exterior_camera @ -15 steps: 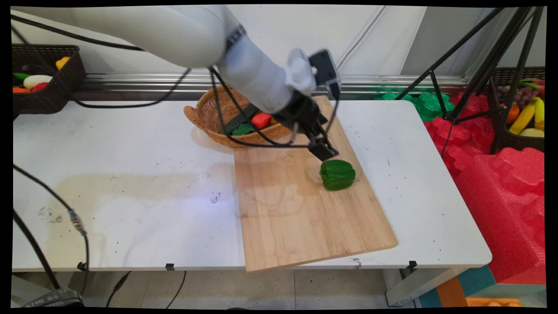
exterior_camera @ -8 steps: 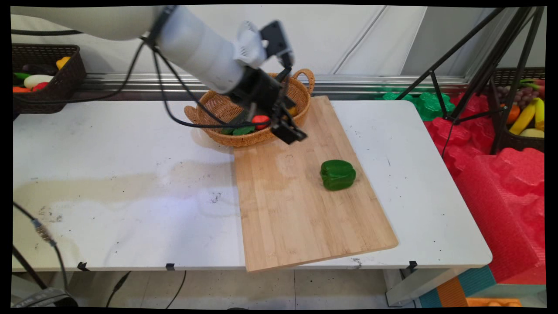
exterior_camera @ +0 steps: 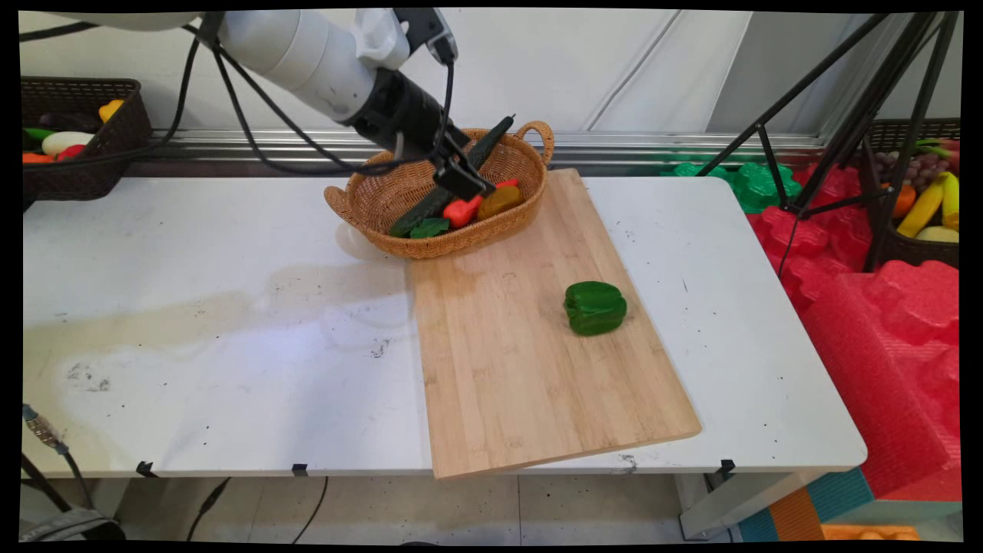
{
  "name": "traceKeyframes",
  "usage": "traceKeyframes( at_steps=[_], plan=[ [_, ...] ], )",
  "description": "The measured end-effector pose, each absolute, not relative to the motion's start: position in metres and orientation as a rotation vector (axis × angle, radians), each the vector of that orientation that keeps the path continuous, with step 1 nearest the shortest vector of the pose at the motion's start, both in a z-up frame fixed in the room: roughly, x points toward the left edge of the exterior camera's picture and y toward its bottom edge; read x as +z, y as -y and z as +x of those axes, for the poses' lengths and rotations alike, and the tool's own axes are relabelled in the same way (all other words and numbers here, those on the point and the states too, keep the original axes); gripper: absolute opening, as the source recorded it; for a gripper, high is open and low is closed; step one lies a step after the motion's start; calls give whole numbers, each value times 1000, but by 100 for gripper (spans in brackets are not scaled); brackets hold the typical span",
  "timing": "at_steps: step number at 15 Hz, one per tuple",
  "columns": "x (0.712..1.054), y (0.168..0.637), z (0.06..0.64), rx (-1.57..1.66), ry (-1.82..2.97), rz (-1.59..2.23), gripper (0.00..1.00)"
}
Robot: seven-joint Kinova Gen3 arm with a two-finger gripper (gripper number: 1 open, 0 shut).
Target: Pick up the potato from the vegetable basket
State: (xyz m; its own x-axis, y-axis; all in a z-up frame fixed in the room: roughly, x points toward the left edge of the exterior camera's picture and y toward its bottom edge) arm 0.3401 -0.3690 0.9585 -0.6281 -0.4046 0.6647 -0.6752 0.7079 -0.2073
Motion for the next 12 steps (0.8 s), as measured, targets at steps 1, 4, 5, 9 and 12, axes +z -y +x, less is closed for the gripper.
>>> traceKeyframes(
  at_steps=[1,4,5,9,12],
  plan=[
    [958,377,344,608,2317,832,100],
    [955,395,351,631,2317,858,100],
    [953,403,353,639,2320,867,100],
    [942,430,358,653,2342,890,100],
    [932,449,358,651,2364,898,100]
  ],
)
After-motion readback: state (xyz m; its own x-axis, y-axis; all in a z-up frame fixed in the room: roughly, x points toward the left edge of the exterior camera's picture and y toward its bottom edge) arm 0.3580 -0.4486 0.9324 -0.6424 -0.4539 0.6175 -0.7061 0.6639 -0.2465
